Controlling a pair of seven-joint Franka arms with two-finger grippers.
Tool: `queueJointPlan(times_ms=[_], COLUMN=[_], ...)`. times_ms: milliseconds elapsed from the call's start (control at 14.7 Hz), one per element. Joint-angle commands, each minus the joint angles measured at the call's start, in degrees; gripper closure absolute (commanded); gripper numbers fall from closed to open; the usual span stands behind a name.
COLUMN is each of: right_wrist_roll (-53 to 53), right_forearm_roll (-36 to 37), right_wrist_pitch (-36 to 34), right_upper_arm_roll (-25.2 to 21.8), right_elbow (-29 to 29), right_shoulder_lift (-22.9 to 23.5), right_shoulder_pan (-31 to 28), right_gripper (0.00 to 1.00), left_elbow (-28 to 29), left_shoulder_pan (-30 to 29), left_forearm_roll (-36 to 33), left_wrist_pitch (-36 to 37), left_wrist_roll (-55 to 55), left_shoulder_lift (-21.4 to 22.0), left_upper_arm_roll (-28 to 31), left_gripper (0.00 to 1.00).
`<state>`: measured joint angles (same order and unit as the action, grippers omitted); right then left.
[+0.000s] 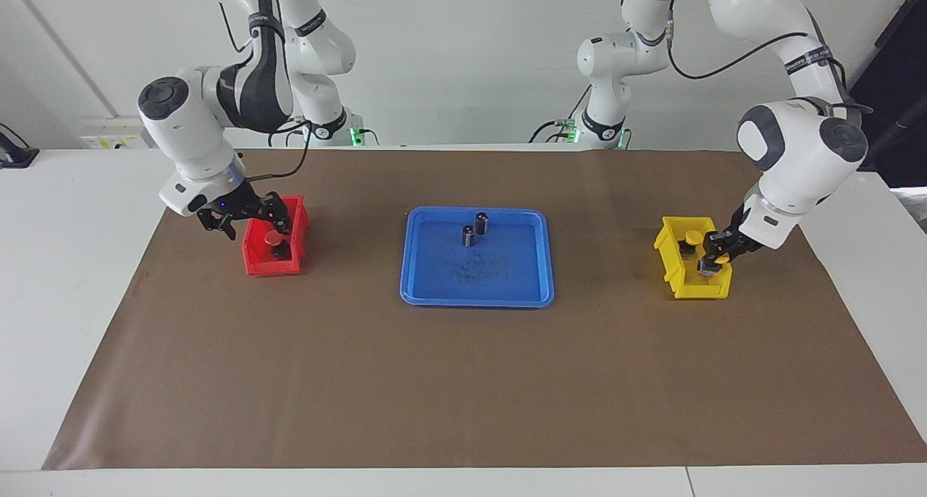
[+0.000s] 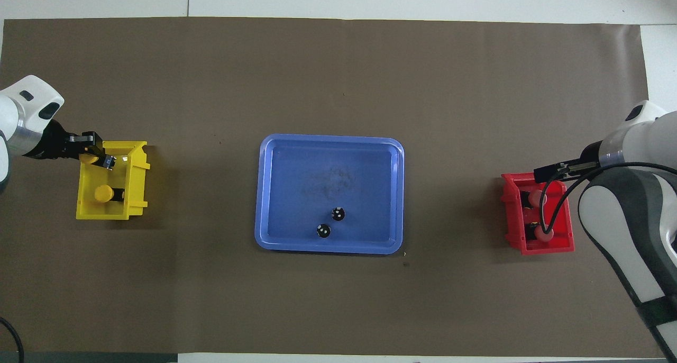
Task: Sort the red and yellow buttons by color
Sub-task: 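Release the yellow button into the yellow bin while the right gripper withdraws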
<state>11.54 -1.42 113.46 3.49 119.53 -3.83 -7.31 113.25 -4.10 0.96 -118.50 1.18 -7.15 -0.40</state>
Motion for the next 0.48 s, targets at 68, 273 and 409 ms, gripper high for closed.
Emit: queueJointPlan(times_ms=[68, 273, 409], right_wrist_roll=[-5.02, -7.23, -7.93], right_forearm_roll=[0.45, 0.45, 0.54], right_wrist_pitch=[-10.79, -19.47, -24.67], right_upper_arm_roll=[0.82, 0.73, 0.73], right_elbow=[-10.79, -20.18, -25.64], right_shoulder_lift=[0.14, 0.4, 1.1], right_shoulder_pan=[-0.69, -0.78, -1.13], right_gripper=[0.0, 0.0, 0.0], left_elbow=[3.64, 5.14, 5.32], left_shoulder_pan=[0.15, 0.32, 0.24], left_forearm_roll=[-0.08, -0.08, -0.08], left_wrist_pitch=[-4.8, -7.44, -8.06], left_wrist_roll=[-5.82, -7.77, -7.16], left_shoulder_lift=[1.09, 0.3, -0.4], left_upper_arm_roll=[-0.74, -0.74, -0.74], left_gripper=[0.99, 0.99, 0.98])
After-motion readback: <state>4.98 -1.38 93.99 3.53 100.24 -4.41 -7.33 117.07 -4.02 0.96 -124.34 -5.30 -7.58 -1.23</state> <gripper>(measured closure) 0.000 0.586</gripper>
